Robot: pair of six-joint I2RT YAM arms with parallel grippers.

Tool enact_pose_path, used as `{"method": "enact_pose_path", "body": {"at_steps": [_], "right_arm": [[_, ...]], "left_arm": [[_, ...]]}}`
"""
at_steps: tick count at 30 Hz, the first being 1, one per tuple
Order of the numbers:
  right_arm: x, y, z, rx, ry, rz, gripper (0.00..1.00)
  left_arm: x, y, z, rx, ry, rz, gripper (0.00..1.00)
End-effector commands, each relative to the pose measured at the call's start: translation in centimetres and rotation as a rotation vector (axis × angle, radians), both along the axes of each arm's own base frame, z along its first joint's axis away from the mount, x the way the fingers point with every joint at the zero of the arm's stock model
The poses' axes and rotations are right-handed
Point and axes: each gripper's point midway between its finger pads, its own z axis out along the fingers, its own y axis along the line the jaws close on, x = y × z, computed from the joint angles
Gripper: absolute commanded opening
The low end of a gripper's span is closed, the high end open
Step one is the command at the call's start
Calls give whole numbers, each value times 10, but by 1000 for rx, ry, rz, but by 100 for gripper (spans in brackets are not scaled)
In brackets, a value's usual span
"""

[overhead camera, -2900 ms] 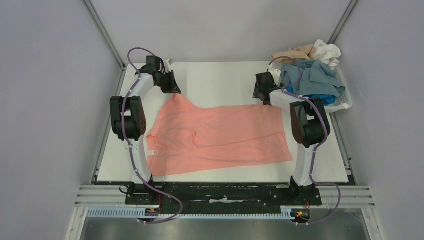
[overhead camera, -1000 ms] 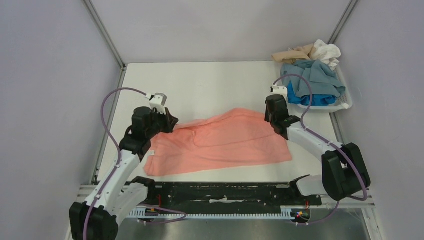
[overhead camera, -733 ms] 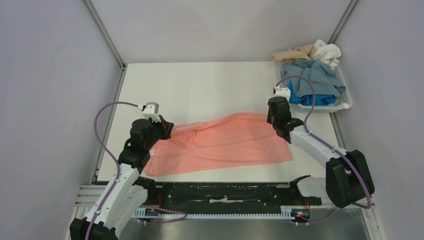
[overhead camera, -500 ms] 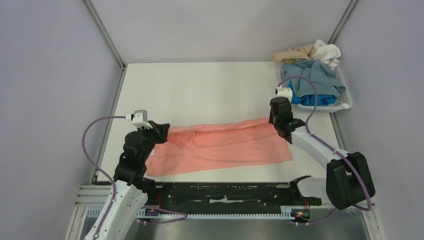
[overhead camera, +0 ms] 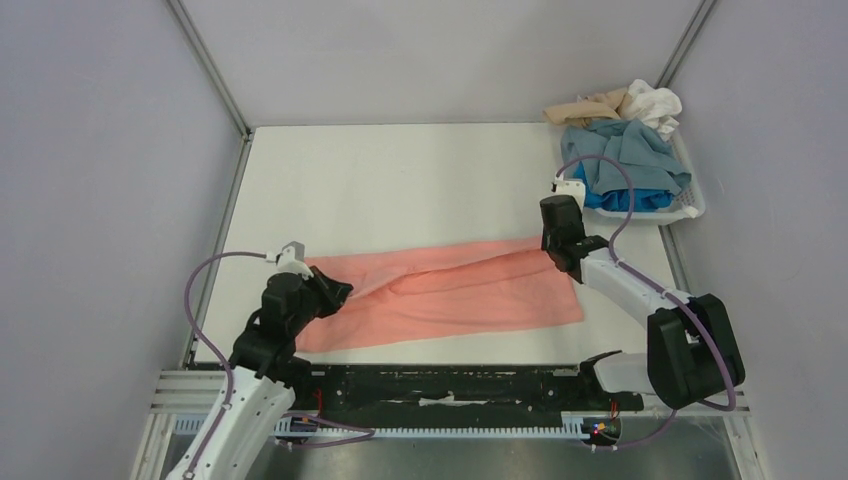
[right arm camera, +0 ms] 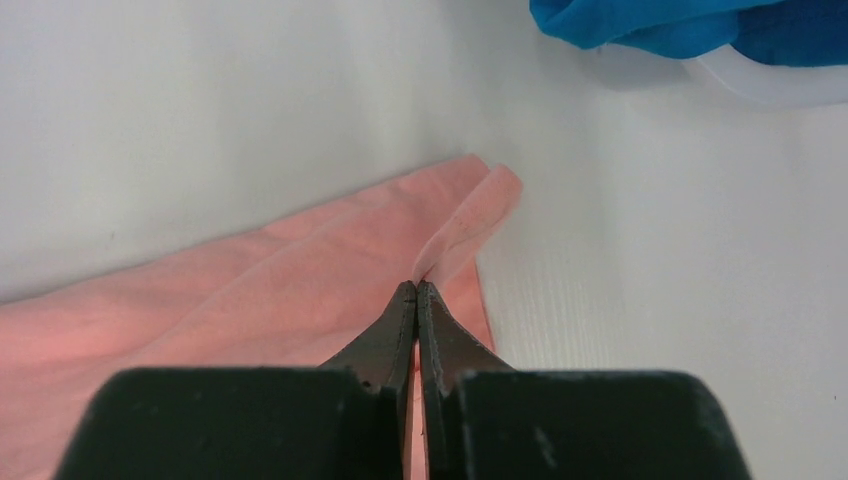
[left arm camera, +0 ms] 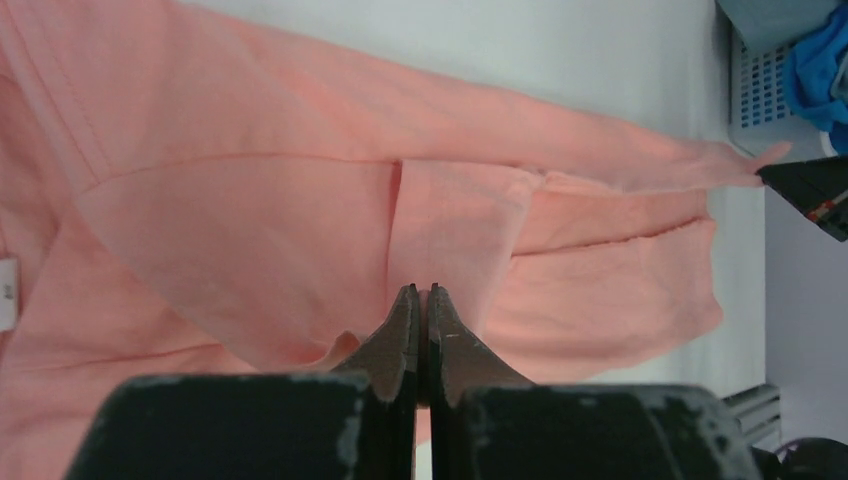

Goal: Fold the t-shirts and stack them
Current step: Fold the other side of the tshirt into a rectangle, then rotate the tshirt 90 degrees

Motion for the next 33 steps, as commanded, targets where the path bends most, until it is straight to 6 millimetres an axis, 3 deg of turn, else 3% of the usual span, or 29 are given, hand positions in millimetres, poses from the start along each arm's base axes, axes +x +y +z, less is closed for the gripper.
{"method": "enact_pose_path", "body": {"at_steps": [1,4,6,8,10,13,17,22,24,26,30,33], "right_arm": [[3,-11,7,-26,-11,-66,2],[-11,-12,-5,-5,45,-95,8],[-23,-21,-9,-10,57,-153,18],[-30,-28,-8,-14,42,-198,45],[-33,-30,-3,-3,16,-212,79],[-32,-27,10,22,-24,-186,98],[-24,1,19,96,-63,2,98],[-17,82,19,330,-123,429,98],[-19,105,13,396,-96,532,98],[-15,112,2,413,-62,546,98],[-6,112,-24,407,10,511,98],[-11,109,-39,424,60,461,98]], "left_arm": [[-24,-25,-10,-116,143,-60,2],[-35,-28,-11,-136,176,-66,3],[-43,-29,-6,-155,184,-67,22],[-47,-32,1,-174,172,-79,47],[-47,-30,12,-170,152,-76,75],[-45,-28,32,-126,109,-103,77],[-31,-42,36,-113,85,-171,78],[-3,-83,24,-243,86,-280,79],[9,-86,9,-253,106,-244,82],[21,-76,-16,-214,156,-164,89],[50,-60,-42,-143,185,-78,92],[85,-39,-61,-94,207,31,93]]}}
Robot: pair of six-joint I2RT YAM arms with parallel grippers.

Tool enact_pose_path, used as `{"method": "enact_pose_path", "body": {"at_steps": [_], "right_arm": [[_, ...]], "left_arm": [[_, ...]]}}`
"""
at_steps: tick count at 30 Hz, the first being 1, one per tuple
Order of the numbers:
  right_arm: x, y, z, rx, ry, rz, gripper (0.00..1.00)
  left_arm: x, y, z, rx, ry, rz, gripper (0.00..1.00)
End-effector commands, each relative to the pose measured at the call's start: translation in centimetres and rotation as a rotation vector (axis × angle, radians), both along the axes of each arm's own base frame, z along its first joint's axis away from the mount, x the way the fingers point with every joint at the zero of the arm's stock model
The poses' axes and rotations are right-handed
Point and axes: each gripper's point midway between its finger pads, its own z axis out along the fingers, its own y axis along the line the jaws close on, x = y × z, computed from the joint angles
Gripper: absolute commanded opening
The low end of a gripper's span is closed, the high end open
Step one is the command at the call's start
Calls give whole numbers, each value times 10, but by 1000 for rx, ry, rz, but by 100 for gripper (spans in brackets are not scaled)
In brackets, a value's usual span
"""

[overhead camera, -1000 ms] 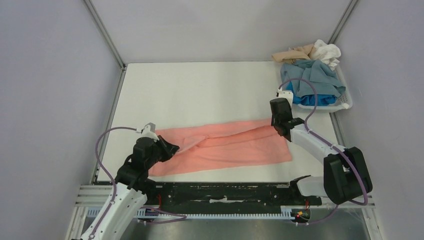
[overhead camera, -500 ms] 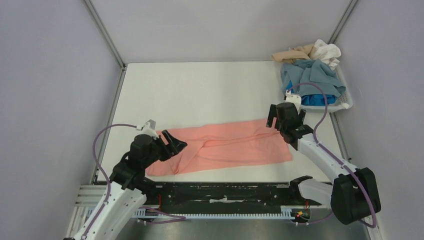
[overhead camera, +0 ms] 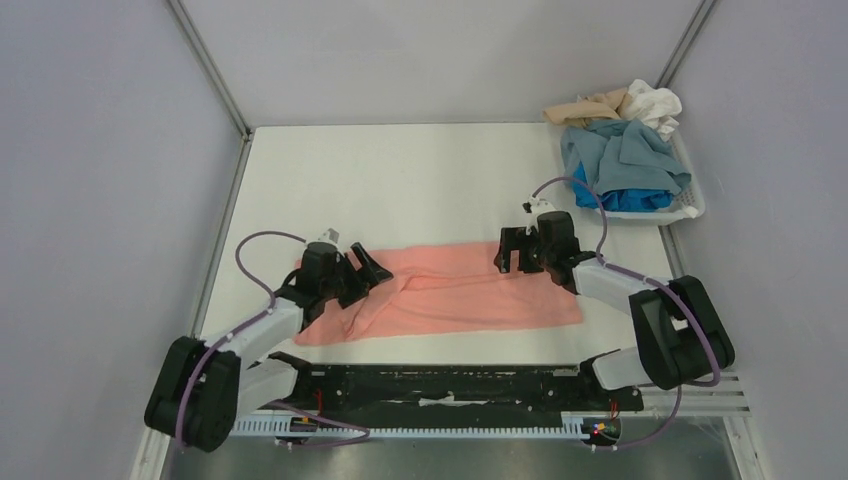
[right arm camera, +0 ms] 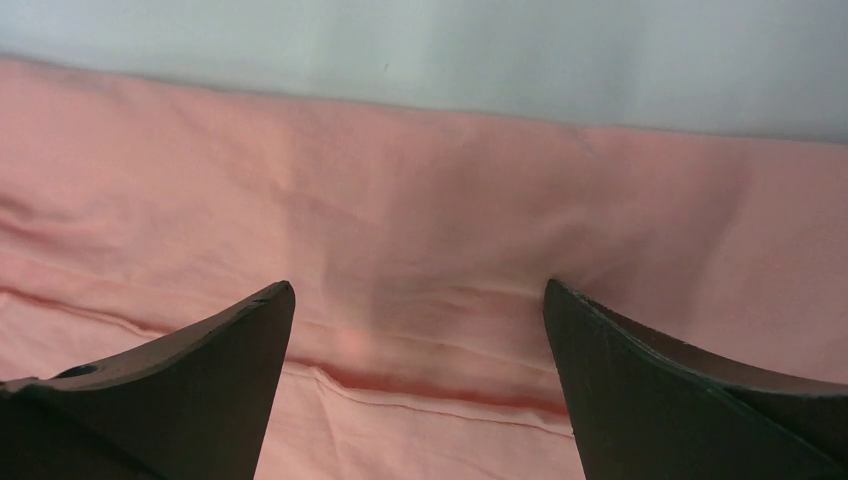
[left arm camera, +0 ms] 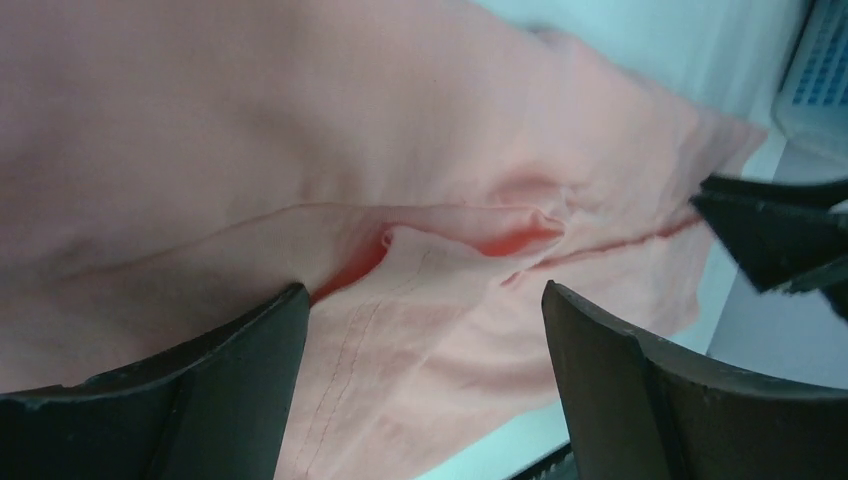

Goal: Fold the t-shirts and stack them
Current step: Rotate the tshirt 90 degrees

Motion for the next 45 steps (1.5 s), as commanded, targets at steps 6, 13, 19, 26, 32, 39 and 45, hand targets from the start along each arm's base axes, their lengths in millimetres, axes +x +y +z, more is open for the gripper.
{"method": "enact_pose_path", "body": {"at_steps": [6,13,19,26,32,39,45], "right_arm": [[-28,10,-4,114,15,-46,98],[-105,40,-37,147,185,92,98],[-166,93,-27,187,169,472,98],[-169,124,-3,214,47,583,98],[-139,149,31,251,-107,581,98],[-107,125,70,171,-271,417,98],[-97,58,66,130,-312,66,98]], "left_arm": [[178,-7,5,-1,-93,107,93],[320,-77,0,-214,-96,44,93],[381,-150,8,-347,-130,-29,93],[409,-202,-5,-472,-192,-54,93],[401,-237,43,-518,-404,-223,93],[362,-234,197,-403,-622,-396,93],[258,-182,300,-224,-691,-546,100]]}}
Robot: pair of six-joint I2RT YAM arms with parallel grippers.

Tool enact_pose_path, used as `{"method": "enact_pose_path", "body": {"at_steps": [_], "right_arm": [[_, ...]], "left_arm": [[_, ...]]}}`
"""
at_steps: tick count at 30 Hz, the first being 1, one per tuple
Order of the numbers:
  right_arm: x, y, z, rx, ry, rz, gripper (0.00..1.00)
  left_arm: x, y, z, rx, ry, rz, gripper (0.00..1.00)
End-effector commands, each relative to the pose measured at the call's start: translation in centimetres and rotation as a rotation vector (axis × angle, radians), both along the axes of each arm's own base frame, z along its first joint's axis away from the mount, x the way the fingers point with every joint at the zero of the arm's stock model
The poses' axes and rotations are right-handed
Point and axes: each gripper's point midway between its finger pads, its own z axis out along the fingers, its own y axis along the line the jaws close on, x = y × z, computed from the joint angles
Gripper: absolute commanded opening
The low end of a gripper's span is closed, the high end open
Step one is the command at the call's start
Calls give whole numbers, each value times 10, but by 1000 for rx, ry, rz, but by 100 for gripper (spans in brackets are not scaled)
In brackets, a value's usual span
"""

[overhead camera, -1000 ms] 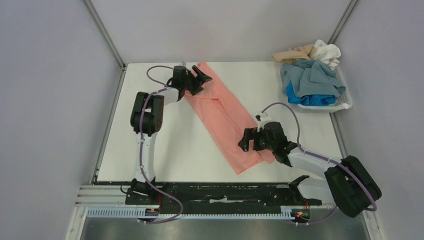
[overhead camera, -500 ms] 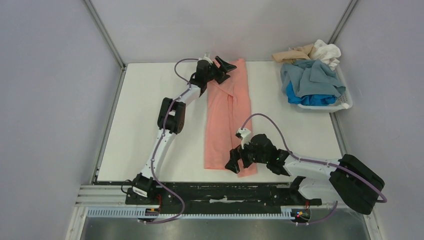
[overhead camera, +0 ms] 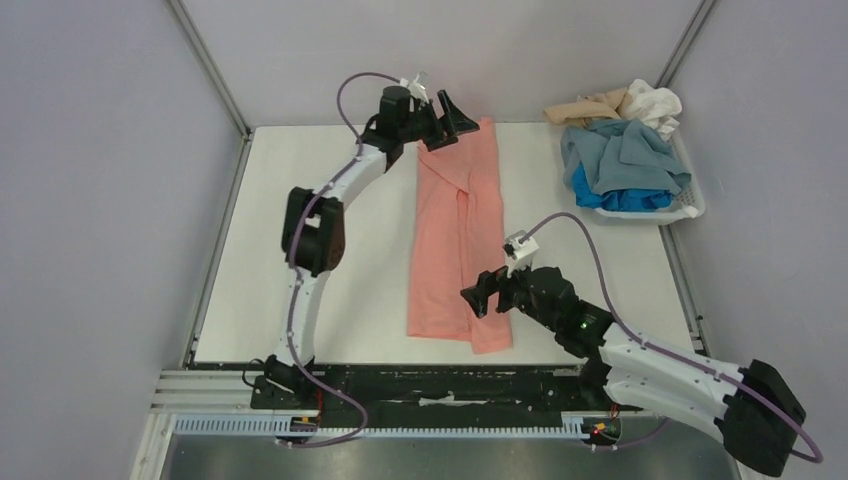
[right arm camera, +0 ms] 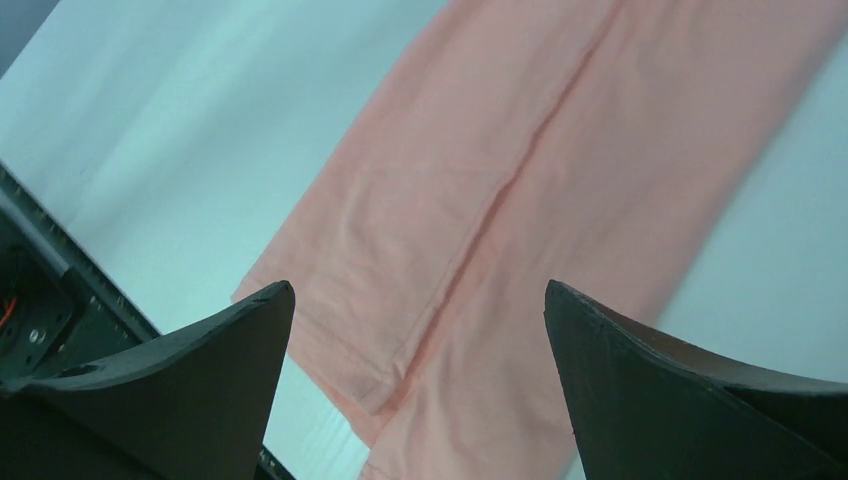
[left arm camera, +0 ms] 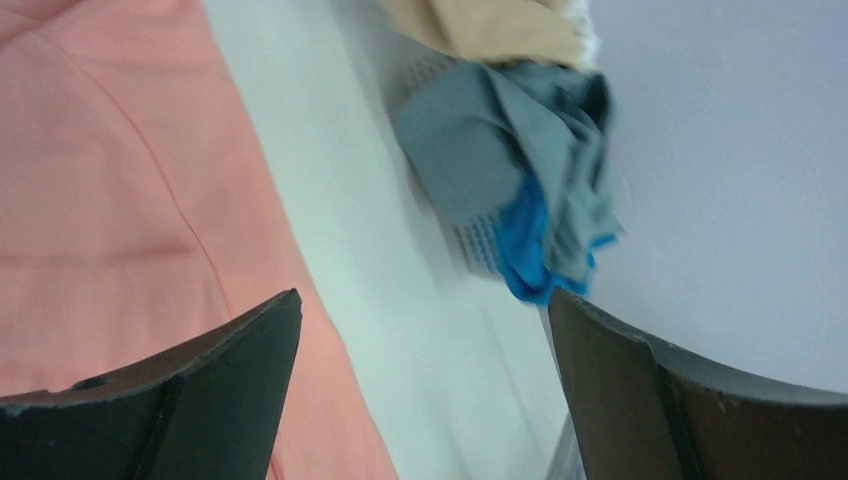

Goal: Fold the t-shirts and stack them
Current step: Grab the bottom of the folded rectangular tshirt with both arms

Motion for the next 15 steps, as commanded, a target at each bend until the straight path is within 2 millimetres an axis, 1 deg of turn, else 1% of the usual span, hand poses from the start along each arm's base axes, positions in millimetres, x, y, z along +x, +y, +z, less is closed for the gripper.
{"method": "enact_pose_path", "body": {"at_steps": [1,2,3,4,6,7,8,9,11,12,13,15], "right_arm": [[11,-59,-15,-15,0,-315,98],[9,-65,-16,-9,-5,-334,98],[7,-68,-16,0,-12,-337,98],[5,-70,-16,1,-11,-333,98],[-1,-75,-18,-15,-6,-322,98],[-3,-78,-20,-29,1,-324,98],[-5,-80,-22,-41,11,-327,98],[-8,-83,-26,-56,28,-327,98],[-15,-85,-37,-78,72,-319,98],[-19,-85,-43,-86,101,-312,98],[-23,-84,-48,-95,129,-304,98],[-33,-83,-57,-122,188,-277,98]], "left_arm": [[-107,51,168,105,-332,-74,100],[-122,63,161,142,-318,-45,100],[-141,79,148,190,-280,-1,100],[-156,91,139,216,-253,36,100],[-201,114,118,237,-190,79,100],[-220,121,109,239,-179,79,100],[-244,127,97,246,-175,70,100],[-261,132,84,249,-149,78,100],[-300,137,54,219,-72,53,100],[-316,139,39,205,-15,48,100],[-335,143,18,209,43,41,100],[-363,146,-11,206,132,35,100]]}}
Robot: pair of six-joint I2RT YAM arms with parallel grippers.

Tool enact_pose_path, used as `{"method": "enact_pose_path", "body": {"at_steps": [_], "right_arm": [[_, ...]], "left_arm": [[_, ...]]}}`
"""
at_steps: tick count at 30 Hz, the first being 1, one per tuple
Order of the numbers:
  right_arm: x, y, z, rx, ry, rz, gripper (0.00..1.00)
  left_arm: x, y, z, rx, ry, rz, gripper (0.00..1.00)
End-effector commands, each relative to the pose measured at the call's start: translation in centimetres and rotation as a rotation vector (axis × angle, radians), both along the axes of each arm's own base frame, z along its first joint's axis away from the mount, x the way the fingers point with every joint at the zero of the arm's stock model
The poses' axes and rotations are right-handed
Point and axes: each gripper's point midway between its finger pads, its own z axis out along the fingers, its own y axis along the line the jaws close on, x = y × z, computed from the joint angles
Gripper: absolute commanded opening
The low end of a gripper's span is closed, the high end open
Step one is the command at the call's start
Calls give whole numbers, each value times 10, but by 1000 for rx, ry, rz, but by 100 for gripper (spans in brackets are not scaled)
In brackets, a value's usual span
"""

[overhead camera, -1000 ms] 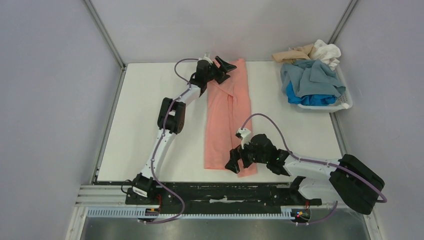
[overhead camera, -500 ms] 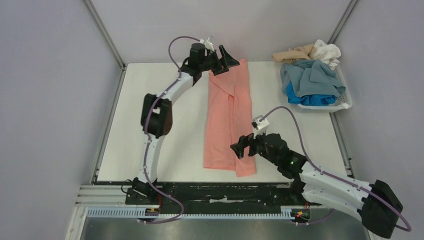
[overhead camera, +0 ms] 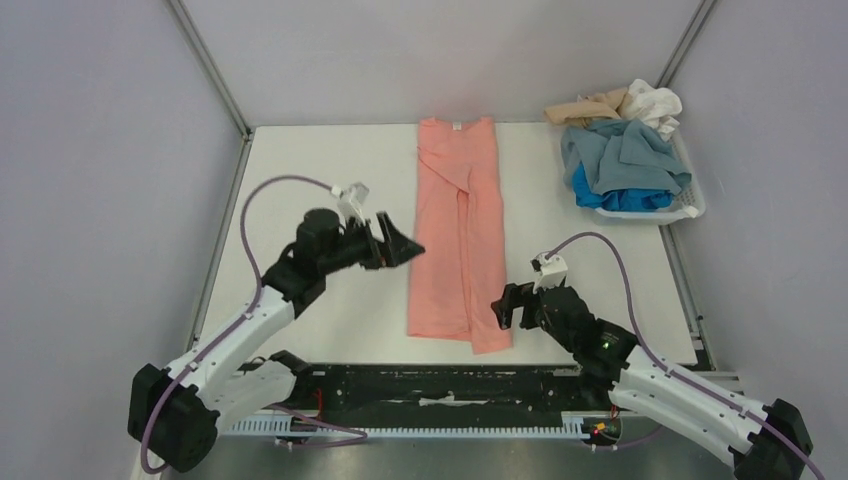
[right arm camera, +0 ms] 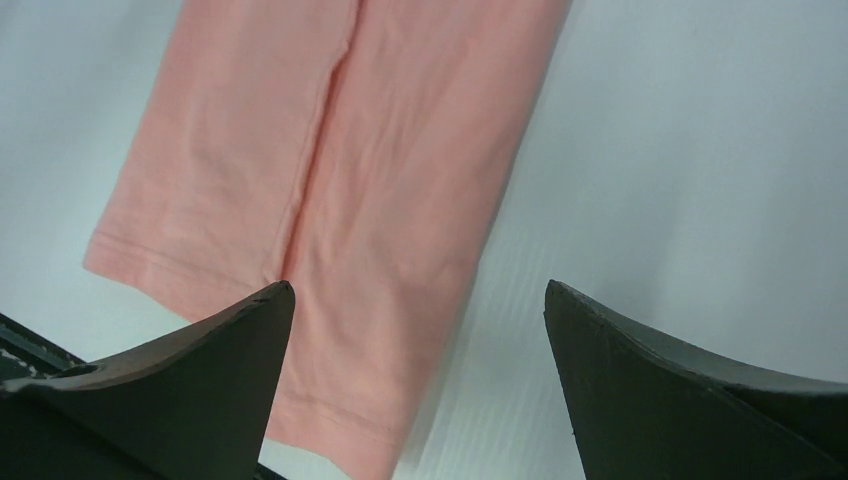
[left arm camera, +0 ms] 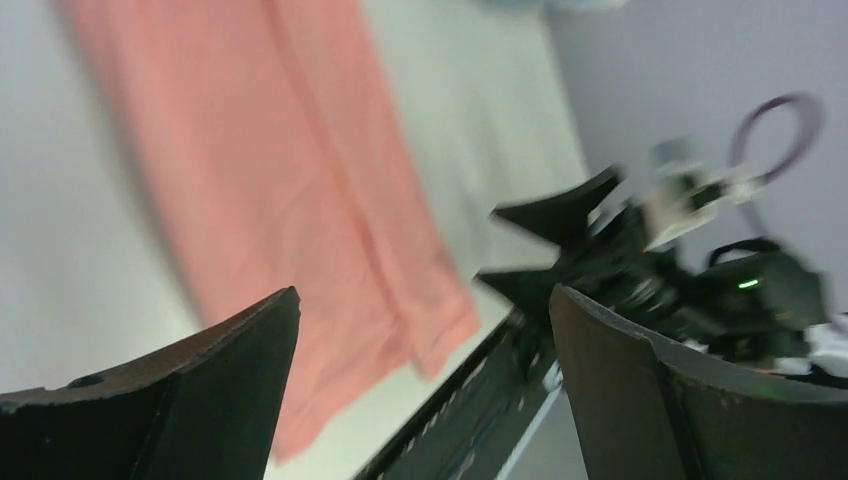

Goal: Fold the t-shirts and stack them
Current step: Grab the bottom of the folded rectangular tshirt with both arms

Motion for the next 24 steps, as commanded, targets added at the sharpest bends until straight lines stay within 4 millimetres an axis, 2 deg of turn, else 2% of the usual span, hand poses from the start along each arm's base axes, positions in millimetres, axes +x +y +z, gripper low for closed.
{"method": "enact_pose_path", "body": {"at_steps": [1,3,5,8,9,10,17,21,24], "right_arm": [[-24,-3,-25,-44,161,31,98],[-33,0,-29,-55,221,63,97],[-39,-2,-34,-70,268,64,90],[-45,-7,-42,-89,318,42,82],[-47,-8,-45,-86,331,33,76],[-48,-8,-48,-82,342,29,71],[-65,14,-51,7,402,144,56],[-74,18,-53,7,424,200,47],[-80,23,-57,35,444,236,40]], "left_arm": [[-59,10,-106,70,349,14,100],[-81,11,-124,90,409,-20,100],[-96,14,-144,122,437,-27,100],[-108,21,-172,171,481,-18,100],[-110,21,-178,182,492,-24,100],[-112,20,-182,190,501,-31,100],[-110,5,-202,217,503,-64,100],[-108,-9,-208,194,495,-97,100],[-107,-11,-215,206,509,-97,100]]}}
